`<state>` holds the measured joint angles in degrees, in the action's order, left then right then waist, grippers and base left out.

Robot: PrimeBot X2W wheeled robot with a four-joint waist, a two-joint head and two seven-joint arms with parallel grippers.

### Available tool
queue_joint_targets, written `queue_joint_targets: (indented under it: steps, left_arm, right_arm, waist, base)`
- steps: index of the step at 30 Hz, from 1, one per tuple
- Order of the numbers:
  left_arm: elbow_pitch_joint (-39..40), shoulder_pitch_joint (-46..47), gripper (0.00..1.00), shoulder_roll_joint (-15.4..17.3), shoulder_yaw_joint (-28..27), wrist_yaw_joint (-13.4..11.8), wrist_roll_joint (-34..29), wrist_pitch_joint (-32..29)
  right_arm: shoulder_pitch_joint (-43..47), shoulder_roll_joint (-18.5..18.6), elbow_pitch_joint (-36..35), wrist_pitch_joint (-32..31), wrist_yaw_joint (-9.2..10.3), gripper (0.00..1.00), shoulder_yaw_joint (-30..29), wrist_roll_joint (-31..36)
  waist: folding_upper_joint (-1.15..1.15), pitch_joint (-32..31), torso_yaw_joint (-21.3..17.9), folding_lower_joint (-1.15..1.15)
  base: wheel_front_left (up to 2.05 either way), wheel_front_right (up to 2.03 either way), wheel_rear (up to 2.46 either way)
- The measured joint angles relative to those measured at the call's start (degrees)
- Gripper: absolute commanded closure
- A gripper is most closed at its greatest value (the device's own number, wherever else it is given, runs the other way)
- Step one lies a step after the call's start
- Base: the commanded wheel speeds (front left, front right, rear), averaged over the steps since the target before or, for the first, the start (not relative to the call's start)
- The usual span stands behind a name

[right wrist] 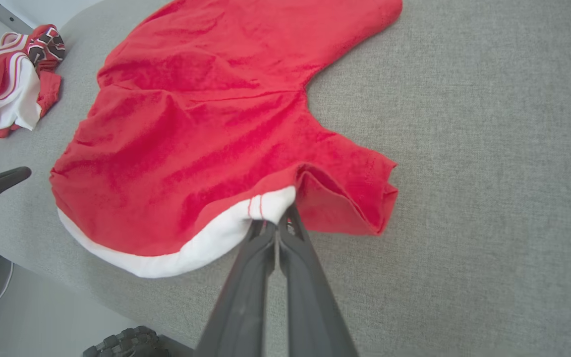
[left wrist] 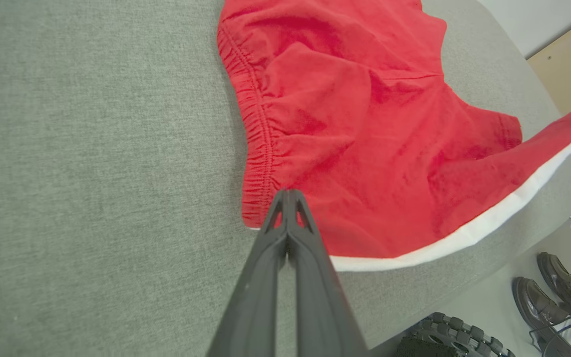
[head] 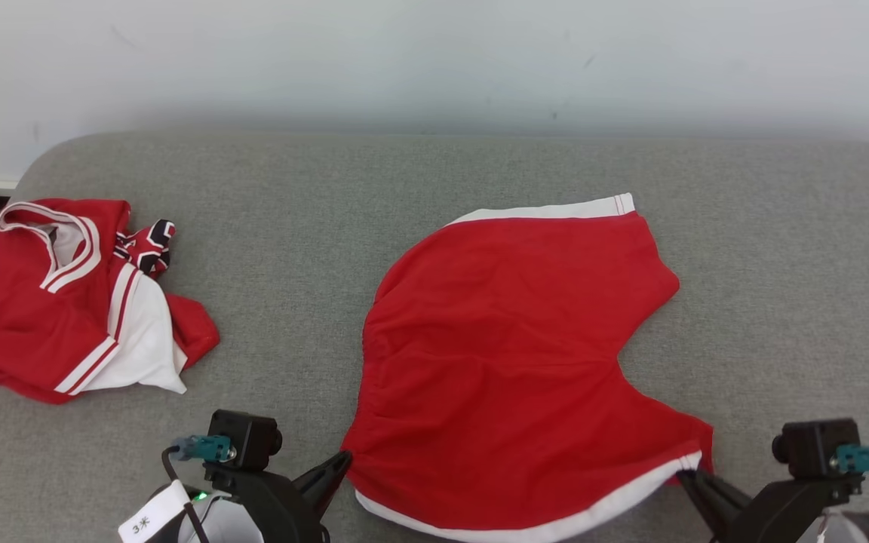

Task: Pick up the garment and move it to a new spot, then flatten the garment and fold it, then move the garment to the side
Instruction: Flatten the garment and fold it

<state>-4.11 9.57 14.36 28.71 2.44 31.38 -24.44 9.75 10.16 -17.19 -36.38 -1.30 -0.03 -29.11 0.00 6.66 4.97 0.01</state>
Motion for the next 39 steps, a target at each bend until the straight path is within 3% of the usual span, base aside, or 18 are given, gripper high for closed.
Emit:
queue_joint_targets:
  steps: [2,3,4,5,6,7,8,16,39]
  left_arm:
    - [0.0,-0.1,1.0,0.3,0.0,-0.3,0.0,-0.3]
    - [-0.1,-0.3,1.0,0.5,0.0,-0.4,0.0,-0.5]
    - [-0.2,-0.8,1.0,0.8,0.0,-0.4,0.0,-1.0]
    - [-0.4,-1.4,0.71,1.1,0.3,-0.5,0.0,-1.4]
    - [-0.5,-2.1,0.44,1.4,0.4,-0.5,0.0,-1.7]
    - [-0.7,-2.7,0.07,1.8,0.6,-0.5,-0.1,-2.0]
    - [-0.9,-3.4,0.0,2.2,0.7,-0.9,-0.1,-2.3]
    - [-1.4,-4.6,0.0,2.5,0.3,-1.9,-0.1,-2.8]
    - [-2.8,-1.9,0.02,0.8,1.4,-2.4,-0.5,-3.4]
  right_arm:
    - [1.1,-0.7,-0.3,-0.7,0.94,1.0,0.3,0.4]
    - [1.7,-0.8,-0.2,-1.3,1.4,0.94,0.9,1.1]
    - [2.4,-0.8,-0.2,-1.7,1.72,0.18,1.3,1.8]
    - [3.1,-0.8,0.0,-2.2,2.35,0.0,1.5,2.5]
    - [4.0,-0.8,0.2,-2.6,2.99,0.0,1.5,3.1]
    - [5.0,-0.8,0.5,-3.3,3.46,0.0,1.6,3.7]
    - [7.0,-0.7,1.1,-4.4,4.33,0.0,2.0,4.9]
    - [10.0,-0.9,2.7,-7.5,6.38,0.0,3.3,7.9]
    - [7.0,-4.3,7.8,-9.3,7.7,0.0,4.3,11.6]
  waist:
    - [0.0,0.1,0.4,0.0]
    - [0.0,0.2,0.5,0.0]
    - [0.0,0.2,0.6,0.0]
    - [0.0,0.3,0.6,0.0]
    - [0.0,0.2,0.6,0.0]
    - [0.0,0.2,0.6,0.0]
    - [0.0,0.2,0.6,0.0]
    - [0.0,-0.6,-0.3,-0.01]
    - [0.0,1.0,-1.8,-0.01]
  base:
    - [0.0,0.0,0.0]
    - [0.0,0.0,0.0]
    - [0.0,0.0,0.0]
    - [0.0,0.0,0.0]
    - [0.0,0.0,0.0]
    - [0.0,0.0,0.0]
    - [0.0,0.0,0.0]
    - [0.0,0.0,0.0]
    - [0.0,0.0,0.0]
